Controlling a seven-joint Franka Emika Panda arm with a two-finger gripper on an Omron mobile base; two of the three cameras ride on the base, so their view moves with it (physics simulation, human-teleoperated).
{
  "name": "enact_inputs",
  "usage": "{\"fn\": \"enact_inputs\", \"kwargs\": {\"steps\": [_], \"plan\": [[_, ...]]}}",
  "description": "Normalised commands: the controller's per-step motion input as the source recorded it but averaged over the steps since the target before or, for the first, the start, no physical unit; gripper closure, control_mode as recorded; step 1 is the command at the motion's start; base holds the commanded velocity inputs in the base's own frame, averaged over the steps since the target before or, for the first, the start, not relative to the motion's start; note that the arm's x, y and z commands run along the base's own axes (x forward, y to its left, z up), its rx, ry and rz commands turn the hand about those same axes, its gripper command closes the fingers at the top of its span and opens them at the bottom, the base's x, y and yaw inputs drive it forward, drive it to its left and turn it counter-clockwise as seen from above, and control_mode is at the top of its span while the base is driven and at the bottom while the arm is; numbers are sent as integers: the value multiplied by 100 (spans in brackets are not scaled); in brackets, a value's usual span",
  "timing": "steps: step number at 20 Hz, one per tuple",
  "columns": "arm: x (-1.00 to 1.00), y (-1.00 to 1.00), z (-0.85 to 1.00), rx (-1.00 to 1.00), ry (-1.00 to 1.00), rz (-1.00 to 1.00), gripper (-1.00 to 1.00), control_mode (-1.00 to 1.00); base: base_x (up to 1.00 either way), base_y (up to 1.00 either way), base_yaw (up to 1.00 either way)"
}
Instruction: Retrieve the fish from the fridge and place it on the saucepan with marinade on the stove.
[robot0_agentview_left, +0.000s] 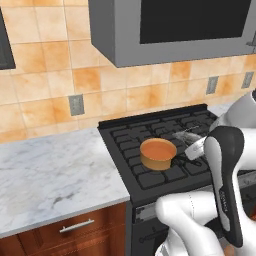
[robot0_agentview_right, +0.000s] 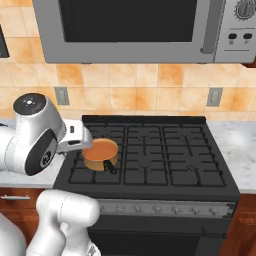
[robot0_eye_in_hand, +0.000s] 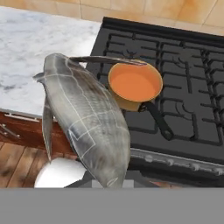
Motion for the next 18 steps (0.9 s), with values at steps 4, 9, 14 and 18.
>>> {"fn": "enact_inputs", "kwargs": {"steps": [4, 9, 14, 18], "plan": [[39, 0, -46, 0, 1, 20, 100, -100, 0, 0, 0], [46, 4, -23, 0, 10, 7, 100, -100, 0, 0, 0], [57, 0, -29, 0, 14, 8, 100, -100, 0, 0, 0], [51, -1, -39, 0, 10, 8, 100, -100, 0, 0, 0]]}}
